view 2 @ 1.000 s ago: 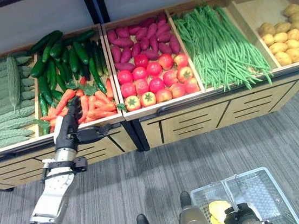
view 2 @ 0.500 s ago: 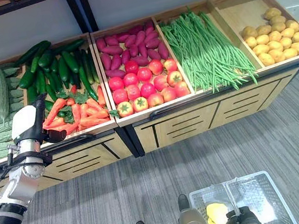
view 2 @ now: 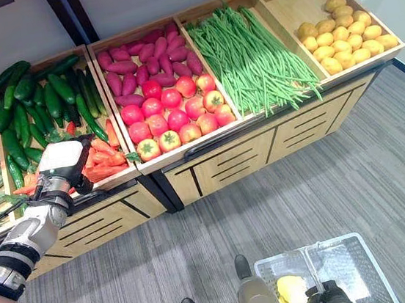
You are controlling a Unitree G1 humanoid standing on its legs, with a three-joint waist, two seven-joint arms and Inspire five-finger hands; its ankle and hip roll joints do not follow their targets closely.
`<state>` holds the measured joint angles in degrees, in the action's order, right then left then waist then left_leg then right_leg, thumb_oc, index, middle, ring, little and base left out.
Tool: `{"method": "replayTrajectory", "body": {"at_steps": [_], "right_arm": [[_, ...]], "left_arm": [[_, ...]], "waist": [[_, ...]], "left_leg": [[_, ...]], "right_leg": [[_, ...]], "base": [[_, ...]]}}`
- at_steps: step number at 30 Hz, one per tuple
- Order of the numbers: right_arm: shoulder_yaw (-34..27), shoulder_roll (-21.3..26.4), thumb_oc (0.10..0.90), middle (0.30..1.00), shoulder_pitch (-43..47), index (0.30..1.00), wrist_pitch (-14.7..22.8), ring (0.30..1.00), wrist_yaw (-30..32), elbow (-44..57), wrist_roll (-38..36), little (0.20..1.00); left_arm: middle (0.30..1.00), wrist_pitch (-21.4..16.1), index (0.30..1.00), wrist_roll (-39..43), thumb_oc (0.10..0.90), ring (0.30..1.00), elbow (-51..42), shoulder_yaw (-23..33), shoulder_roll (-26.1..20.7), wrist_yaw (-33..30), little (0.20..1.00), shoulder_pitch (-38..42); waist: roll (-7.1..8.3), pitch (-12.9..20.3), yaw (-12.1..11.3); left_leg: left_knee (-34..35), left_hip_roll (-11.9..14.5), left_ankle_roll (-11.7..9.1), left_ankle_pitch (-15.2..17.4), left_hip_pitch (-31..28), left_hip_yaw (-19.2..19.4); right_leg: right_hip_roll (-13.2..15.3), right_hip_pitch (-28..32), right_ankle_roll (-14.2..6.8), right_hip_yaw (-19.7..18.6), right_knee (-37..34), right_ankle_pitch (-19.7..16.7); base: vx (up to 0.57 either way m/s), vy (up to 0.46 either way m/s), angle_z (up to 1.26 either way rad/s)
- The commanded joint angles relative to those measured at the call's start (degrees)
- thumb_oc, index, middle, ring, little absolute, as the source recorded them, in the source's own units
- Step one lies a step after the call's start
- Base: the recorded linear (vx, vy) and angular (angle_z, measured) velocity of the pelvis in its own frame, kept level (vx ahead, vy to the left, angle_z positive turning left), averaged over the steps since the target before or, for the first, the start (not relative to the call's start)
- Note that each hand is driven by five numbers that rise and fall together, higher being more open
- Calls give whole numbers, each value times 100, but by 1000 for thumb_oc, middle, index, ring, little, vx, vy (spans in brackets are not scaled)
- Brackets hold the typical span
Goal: Get the vegetables into the basket
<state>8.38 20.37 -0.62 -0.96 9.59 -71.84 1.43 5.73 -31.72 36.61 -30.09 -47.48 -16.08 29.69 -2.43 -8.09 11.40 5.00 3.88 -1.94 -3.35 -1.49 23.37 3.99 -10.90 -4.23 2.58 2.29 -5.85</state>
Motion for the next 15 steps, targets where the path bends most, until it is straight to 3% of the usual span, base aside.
{"method": "replayTrajectory", "body": {"at_steps": [1,15], "right_arm": [[270,-13,400,300,2,300,72,300,192,-145,109,300],[312,-31,400,300,0,300,18,300,171,-161,202,300]], "left_arm": [[1000,161,1000,-233,900,1000,-32,579,-325,-255,1000,747],[1000,252,1000,-199,900,1000,255,710,-161,-127,1000,514]], "waist": [[375,114,-54],[420,58,-90]], "left_leg": [[0,8,-260,159,-245,-192],[0,-18,-259,156,-162,-221]], "right_leg": [[483,265,-694,-138,-508,-559],[494,242,-709,-100,-556,-591]], "base": [[0,0,0],[0,0,0]]}}
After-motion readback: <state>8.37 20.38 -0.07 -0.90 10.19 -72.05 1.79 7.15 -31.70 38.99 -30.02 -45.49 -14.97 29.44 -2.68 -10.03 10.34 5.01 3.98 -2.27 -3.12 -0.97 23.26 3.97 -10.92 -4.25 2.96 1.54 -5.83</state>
